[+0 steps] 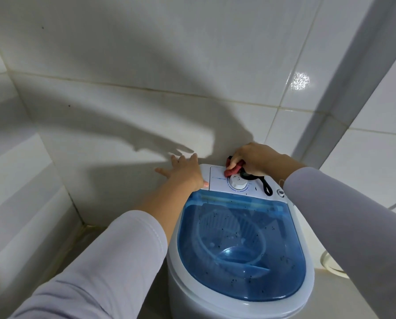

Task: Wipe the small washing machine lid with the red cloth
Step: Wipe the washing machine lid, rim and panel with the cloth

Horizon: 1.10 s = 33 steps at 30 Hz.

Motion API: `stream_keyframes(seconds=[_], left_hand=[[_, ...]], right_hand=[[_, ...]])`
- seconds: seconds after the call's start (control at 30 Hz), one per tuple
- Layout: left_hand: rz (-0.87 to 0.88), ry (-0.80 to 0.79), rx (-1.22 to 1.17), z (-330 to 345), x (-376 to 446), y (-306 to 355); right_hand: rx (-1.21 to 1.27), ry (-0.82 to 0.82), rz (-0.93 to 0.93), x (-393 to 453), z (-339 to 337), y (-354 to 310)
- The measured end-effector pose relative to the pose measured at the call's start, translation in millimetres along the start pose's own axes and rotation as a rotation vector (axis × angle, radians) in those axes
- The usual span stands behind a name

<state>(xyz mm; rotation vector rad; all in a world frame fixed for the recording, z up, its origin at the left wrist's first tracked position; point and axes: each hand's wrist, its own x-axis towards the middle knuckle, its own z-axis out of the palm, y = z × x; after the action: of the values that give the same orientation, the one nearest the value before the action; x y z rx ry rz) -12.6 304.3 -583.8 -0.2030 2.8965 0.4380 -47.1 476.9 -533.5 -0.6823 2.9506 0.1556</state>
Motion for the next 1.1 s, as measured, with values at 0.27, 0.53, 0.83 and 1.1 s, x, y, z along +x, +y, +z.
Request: stream_keyframes(seconds=[0.27, 0.53, 0.83, 1.1], left_hand=[[-0.013, 0.005, -0.005, 1, 1, -1], [-0.012, 0.015, -0.017, 2, 3, -4], [-0.006, 0.034, -0.014, 5, 4, -5], [-0.001, 0.037, -0.030, 6, 4, -7]], right_hand=[[0.068, 0.001, 0.141, -15, 6, 17], [0.158, -0.013, 0.233, -36, 6, 19], [0.195, -0.050, 0.318, -57, 13, 10], [0.244, -0.071, 0.328, -74, 19, -2]])
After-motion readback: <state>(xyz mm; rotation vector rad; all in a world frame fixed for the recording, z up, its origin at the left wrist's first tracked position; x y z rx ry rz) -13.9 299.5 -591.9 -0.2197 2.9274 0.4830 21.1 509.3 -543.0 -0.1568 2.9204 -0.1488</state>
